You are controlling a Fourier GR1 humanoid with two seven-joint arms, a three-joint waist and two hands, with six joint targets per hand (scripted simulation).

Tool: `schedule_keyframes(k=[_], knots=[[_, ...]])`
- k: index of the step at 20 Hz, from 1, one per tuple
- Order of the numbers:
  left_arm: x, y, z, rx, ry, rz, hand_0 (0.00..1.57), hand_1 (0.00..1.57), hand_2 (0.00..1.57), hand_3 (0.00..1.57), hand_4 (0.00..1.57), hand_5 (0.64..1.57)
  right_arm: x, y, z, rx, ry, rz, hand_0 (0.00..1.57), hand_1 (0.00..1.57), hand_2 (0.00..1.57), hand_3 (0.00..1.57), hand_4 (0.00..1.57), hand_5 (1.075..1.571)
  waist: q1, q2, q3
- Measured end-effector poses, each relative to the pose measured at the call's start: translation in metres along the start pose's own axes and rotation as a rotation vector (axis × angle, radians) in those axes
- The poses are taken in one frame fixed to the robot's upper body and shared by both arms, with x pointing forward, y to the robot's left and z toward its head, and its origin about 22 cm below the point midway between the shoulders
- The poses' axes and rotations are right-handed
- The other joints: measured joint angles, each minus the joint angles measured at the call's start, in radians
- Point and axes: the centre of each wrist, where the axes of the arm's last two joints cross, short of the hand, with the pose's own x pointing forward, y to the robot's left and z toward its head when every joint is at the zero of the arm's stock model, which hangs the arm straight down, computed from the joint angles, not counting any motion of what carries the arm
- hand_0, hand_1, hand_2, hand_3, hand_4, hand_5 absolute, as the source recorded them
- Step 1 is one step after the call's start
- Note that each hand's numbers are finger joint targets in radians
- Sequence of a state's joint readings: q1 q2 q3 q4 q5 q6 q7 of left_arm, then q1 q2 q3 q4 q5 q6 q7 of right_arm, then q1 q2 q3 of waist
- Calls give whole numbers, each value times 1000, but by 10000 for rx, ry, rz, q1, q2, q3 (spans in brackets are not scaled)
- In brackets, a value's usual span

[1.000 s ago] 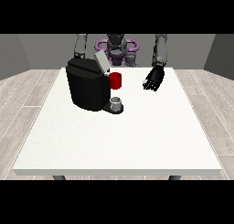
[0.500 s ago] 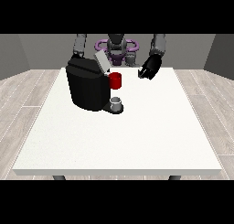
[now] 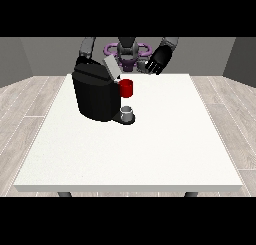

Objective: Insert the coffee pod into the coffee machine and close the lid

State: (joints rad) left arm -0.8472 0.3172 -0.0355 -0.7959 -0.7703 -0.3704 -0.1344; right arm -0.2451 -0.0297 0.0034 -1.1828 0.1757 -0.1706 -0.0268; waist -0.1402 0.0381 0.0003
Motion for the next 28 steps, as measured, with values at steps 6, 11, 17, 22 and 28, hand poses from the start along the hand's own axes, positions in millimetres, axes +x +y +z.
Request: schedule_keyframes(k=[6, 11, 17, 22, 28], knots=[[26, 40, -5, 582, -318, 443, 1235, 1235, 1265, 1266, 502, 1571, 13, -5, -8, -122, -670, -38, 0, 0, 0, 0, 0, 1571, -322, 290, 0], [42, 87, -1, 1239, -277, 680, 1216, 1216, 1265, 1256, 470, 1571, 34, -4, -17, -88, -1094, -56, 0, 0, 0, 0, 0, 1571, -741, 681, -1], [51, 122, 7, 1917, -177, 355, 1222, 1222, 1288, 1238, 475, 1571, 58, -12, -26, -196, -1736, -130, 0, 0, 0, 0, 186, 1571, -1168, 1326, -1], [55, 146, 15, 2369, -311, 198, 1258, 1258, 1299, 1245, 494, 1571, 72, -12, -31, -224, -2132, -105, 0, 0, 0, 0, 60, 1571, -1416, 1884, -1], [62, 151, 13, 2474, -319, 63, 1175, 1175, 1242, 1216, 464, 1571, 83, -15, -37, -316, -2331, -106, 0, 0, 0, 0, 0, 1571, -1530, 2282, 0]])
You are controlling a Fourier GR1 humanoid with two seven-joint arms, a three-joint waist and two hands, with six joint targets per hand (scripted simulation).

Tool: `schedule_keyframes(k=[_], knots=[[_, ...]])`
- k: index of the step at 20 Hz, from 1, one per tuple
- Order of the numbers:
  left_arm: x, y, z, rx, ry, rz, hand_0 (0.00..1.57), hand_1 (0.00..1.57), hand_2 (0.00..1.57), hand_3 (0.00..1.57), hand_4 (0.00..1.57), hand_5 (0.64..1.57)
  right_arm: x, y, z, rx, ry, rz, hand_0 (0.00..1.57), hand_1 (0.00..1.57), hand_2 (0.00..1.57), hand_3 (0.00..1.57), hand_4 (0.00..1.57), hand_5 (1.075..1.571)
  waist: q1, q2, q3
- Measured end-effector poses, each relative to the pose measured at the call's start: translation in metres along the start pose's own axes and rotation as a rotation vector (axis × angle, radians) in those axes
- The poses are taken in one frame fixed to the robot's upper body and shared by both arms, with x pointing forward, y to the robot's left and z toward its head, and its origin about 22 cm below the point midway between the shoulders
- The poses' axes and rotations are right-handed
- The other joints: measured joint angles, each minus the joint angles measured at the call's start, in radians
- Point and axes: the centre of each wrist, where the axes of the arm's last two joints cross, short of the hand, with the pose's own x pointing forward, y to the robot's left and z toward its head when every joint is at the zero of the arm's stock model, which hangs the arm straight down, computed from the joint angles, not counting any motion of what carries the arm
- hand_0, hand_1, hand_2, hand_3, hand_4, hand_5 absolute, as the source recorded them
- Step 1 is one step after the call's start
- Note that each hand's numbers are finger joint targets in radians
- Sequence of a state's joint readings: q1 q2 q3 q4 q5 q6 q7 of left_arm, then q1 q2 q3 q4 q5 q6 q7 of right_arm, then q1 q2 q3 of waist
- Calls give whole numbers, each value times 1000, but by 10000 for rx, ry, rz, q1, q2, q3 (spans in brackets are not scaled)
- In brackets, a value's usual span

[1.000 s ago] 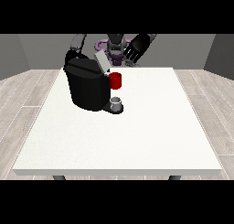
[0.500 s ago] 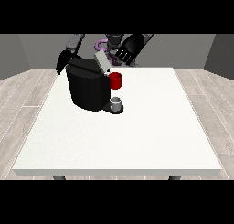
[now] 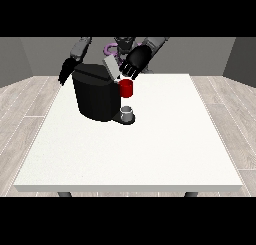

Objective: Insert the coffee pod into the coffee machine and close the lid

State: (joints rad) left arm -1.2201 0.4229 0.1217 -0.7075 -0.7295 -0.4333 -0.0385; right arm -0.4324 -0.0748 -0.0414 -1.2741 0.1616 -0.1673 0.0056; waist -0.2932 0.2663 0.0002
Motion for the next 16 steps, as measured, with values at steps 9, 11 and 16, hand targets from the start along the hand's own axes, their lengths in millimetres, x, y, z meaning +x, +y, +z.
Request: schedule_keyframes(k=[9, 11, 16], knots=[[-9, 2, 1, -121, 7, 26, 1200, 1200, 1245, 1209, 439, 1571, 5, 0, -1, -109, -49, 11, 0, 0, 0, 0, 36, 1571, -19, 211, 2], [-6, 3, -1, -126, -19, 110, 1193, 1193, 1234, 1191, 434, 1571, 6, -3, -3, -167, -109, -23, 0, 0, 0, 0, 169, 1571, -37, 239, 0], [-1, 5, -3, -94, -179, 73, 1167, 1167, 1238, 1188, 412, 1571, 7, -4, -6, -287, -167, -82, 0, 0, 0, 0, 0, 1571, -3, 353, 1]])
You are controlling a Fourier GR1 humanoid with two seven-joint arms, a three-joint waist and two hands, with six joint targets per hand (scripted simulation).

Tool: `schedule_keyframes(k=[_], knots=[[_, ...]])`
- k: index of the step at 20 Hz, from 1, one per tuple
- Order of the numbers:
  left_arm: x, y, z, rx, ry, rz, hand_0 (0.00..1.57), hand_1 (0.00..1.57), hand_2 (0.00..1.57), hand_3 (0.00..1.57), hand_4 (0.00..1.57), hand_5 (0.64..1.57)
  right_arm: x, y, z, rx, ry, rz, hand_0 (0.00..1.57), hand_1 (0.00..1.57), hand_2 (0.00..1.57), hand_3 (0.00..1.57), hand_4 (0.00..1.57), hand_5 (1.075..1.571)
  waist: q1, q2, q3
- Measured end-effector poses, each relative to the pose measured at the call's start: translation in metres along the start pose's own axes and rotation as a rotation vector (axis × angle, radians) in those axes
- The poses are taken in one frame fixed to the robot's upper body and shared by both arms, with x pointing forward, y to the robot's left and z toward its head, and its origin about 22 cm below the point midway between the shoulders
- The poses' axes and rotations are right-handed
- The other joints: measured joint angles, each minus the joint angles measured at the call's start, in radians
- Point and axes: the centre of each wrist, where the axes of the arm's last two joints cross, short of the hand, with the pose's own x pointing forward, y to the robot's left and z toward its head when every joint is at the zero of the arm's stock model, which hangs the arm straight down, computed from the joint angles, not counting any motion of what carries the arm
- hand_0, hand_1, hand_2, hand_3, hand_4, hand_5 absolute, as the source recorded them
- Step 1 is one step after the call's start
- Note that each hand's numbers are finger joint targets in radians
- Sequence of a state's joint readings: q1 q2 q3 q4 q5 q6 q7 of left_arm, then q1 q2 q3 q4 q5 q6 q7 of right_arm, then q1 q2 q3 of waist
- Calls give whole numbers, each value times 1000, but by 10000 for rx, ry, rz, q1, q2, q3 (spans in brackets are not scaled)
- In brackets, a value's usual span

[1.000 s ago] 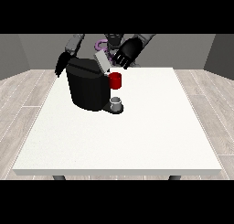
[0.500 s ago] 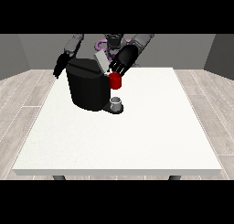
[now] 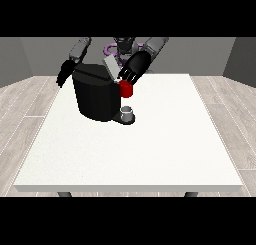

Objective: Insert the coffee pod into the coffee machine and close the lid

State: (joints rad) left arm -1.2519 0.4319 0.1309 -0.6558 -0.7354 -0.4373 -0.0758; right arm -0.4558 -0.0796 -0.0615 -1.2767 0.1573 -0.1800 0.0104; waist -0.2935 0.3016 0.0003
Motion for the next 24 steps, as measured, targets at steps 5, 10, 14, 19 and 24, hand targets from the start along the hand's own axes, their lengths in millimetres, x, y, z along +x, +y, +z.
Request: schedule_keyframes(k=[5, 10, 14, 19, 24], knots=[[3, 4, -1, 194, -28, -118, 1225, 1225, 1261, 1206, 376, 1571, -2, 0, 0, 6, 2, 9, 0, 0, 0, 0, 0, 1571, -51, 60, 0], [8, 0, -3, 215, -183, -213, 1198, 1198, 1224, 1168, 355, 1571, -6, -5, -2, -97, 99, 44, 0, 0, 0, 0, 141, 1571, 68, 0, -1], [7, 2, -3, 462, -166, -352, 1241, 1241, 1255, 1199, 290, 1571, -7, -2, 0, -32, 82, 43, 0, 0, 0, 0, 0, 1571, -10, 33, -8], [3, 9, 1, 694, -43, -878, 1212, 1212, 1225, 1100, 0, 1571, -1, 5, -1, -37, -10, 104, 0, 0, 0, 0, 0, 1571, -96, 80, -5], [-4, 13, 5, 1004, -99, -1625, 1173, 1173, 1170, 1017, 0, 1571, 7, 7, 0, 49, -201, 103, 0, 0, 0, 0, 0, 1571, -291, 331, 8]])
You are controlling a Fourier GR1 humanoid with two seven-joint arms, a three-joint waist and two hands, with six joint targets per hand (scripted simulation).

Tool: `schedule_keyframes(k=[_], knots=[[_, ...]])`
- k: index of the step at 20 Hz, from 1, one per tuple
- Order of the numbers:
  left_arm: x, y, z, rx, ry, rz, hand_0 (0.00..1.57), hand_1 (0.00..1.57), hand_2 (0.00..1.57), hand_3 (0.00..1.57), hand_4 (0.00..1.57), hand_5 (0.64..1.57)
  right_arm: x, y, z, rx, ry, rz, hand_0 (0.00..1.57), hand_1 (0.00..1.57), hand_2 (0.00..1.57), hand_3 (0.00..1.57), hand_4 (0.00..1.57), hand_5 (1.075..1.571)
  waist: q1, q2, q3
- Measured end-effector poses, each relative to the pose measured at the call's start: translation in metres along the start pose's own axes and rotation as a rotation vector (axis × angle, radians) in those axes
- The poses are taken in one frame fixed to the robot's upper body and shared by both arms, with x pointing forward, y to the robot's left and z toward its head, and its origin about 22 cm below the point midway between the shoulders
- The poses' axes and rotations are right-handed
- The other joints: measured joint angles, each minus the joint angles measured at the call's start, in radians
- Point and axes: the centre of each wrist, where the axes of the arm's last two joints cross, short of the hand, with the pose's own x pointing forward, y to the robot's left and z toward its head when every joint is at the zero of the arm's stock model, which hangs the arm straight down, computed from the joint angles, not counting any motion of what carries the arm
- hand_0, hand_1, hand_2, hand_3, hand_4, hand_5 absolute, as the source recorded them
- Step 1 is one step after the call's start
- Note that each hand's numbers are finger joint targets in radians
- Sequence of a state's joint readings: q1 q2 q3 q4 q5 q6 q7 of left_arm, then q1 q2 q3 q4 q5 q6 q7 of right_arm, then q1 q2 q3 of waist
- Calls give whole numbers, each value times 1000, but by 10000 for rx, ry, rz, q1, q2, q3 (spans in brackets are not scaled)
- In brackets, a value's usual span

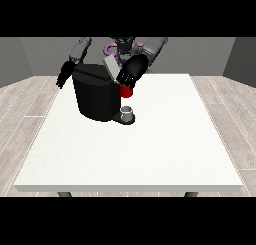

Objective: Insert the coffee pod into the coffee machine and close the lid

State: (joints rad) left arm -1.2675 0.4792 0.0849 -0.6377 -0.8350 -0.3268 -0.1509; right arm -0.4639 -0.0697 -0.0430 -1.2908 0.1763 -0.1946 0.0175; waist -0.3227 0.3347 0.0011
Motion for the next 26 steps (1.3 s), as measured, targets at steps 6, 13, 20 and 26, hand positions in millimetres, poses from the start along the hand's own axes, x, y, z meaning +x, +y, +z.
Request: schedule_keyframes(k=[6, 13, 20, 26], knots=[[-6, 0, 2, 153, -186, -121, 1110, 1110, 1122, 969, 0, 1571, 9, 1, -3, -113, -104, 0, 0, 0, 0, 0, 42, 1571, 42, 144, 13], [-3, 9, 2, 682, -540, 37, 1241, 1241, 1202, 970, 0, 1571, 8, -5, -7, -192, -170, 5, 0, 0, 0, 0, 109, 1571, 45, 328, -5], [-1, 18, 3, 990, -925, -245, 1144, 1144, 1115, 841, 0, 1571, 9, -6, -9, -187, -255, 199, 0, 0, 0, 0, 108, 1571, 40, 504, -2], [-4, 27, 7, 1278, -1113, -871, 742, 742, 871, 653, 0, 1571, 12, -3, -9, -182, -433, 238, 0, 0, 0, 0, 173, 1571, -72, 669, 11]])
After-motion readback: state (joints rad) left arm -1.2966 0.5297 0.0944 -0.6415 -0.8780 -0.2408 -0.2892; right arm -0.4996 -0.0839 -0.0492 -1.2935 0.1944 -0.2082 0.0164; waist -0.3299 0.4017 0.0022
